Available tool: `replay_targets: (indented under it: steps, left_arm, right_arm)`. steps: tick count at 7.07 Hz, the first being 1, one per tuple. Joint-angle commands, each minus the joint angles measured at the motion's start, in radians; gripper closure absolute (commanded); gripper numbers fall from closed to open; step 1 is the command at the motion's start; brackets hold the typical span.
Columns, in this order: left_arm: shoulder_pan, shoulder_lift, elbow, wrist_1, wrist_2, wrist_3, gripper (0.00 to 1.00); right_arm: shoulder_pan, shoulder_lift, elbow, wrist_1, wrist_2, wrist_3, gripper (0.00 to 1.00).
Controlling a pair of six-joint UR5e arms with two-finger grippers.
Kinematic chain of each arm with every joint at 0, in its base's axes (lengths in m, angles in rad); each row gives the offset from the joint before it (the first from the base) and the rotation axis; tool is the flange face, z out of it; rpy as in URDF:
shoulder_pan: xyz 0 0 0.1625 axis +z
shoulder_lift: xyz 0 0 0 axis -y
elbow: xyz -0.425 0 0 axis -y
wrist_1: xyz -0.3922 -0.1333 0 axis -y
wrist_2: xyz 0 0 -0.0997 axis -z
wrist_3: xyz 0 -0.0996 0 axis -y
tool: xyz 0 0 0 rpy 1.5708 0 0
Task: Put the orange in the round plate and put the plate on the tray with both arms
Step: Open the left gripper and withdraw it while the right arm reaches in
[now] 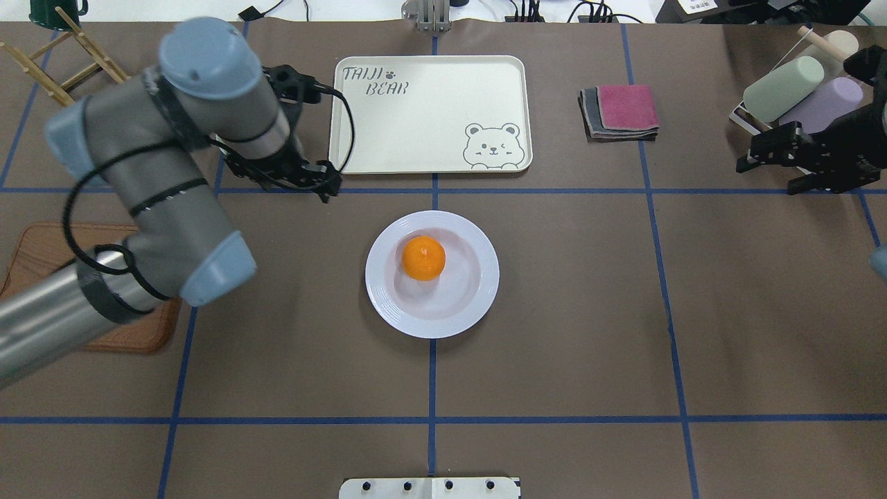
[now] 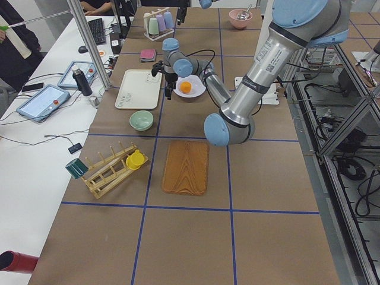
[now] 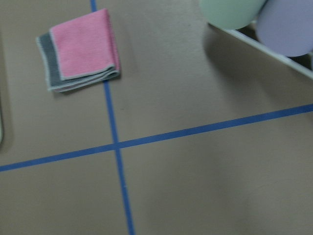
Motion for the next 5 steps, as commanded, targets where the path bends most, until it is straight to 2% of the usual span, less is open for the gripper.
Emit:
replay_targets:
  steps: [1, 2, 3, 4, 5]
  left_arm:
    - [-0.296, 0.199, -0.011, 0.023, -0.089, 0.485, 0.01]
    - [-0.425, 0.268, 0.024, 0.021, -0.153, 0.641, 0.01]
    - [-0.532, 0.343, 0.096, 0.006, -0.198, 0.799, 0.01]
    - [-0.590, 0.381, 0.154, -0.005, -0.188, 0.955, 0.01]
    - [-0.665, 0.385, 0.197, -0.006, -0.197, 0.984, 0.01]
  right_arm:
    - [-0.153, 0.016, 0.010, 0.210, -0.156, 0.353, 0.00]
    - [-0.228, 0.015, 0.013, 0.305, -0.264, 0.482, 0.00]
    - [-0.314, 0.012, 0.051, 0.330, -0.377, 0.597, 0.00]
    - [-0.427, 0.006, 0.106, 0.331, -0.541, 0.681, 0.00]
    - [-0.564, 0.007, 0.131, 0.331, -0.726, 0.770, 0.00]
